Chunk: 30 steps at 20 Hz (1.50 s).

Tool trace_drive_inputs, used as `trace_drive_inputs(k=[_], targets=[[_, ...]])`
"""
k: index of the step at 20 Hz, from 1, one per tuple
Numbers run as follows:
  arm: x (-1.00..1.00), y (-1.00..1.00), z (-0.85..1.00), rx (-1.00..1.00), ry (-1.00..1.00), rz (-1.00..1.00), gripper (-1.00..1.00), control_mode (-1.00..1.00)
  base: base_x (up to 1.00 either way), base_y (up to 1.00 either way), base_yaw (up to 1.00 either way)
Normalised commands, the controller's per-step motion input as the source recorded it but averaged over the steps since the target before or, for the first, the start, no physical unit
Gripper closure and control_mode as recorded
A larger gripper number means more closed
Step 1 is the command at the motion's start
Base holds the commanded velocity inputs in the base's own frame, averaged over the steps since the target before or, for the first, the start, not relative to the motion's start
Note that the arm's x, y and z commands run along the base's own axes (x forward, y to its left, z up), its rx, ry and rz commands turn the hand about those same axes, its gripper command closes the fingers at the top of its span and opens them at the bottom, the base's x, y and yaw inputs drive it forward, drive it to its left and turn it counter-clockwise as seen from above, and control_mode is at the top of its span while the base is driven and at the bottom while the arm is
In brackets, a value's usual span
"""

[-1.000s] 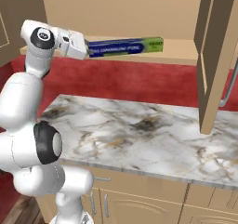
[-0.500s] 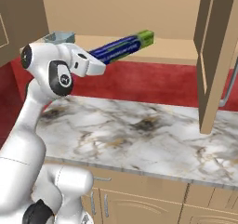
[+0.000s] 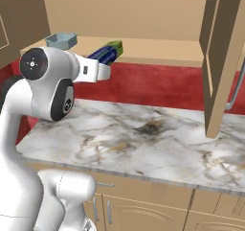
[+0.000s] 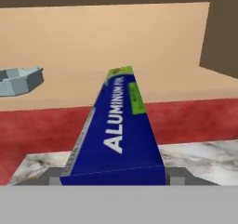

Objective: Retrieve the tupperware and aluminum foil from the cabinet and place them on the dining counter near the plate with potato and onion to prepare for storing leftovers.

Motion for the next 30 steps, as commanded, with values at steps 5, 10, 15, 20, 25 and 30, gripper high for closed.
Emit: trace_drive_inputs(k=[5,10,15,20,25,30], targets=[[0.00,0.14,0.14,-0.01,0.11,0.28,1.00,-1.00,0.00,0.00,0.00],[0.15,0.19,-0.12,0.00,0.02,0.21,1.00,-1.00,0.00,0.00,0.00],[-0.23,0.09,-0.48,-0.01,-0.09,0.15,1.00,-1.00,0.00,0.00,0.00],[-0.81,0.13,-0.20,-0.03,0.00,0.12,1.00,-1.00,0.00,0.00,0.00],[-0.05,0.11,-0.48,-0.08,0.27,0.01,1.00,-1.00,0.00,0.00,0.00],[0.12,0.00,-0.55,-0.08,0.30,0.00,1.00,-1.00,0.00,0.00,0.00]])
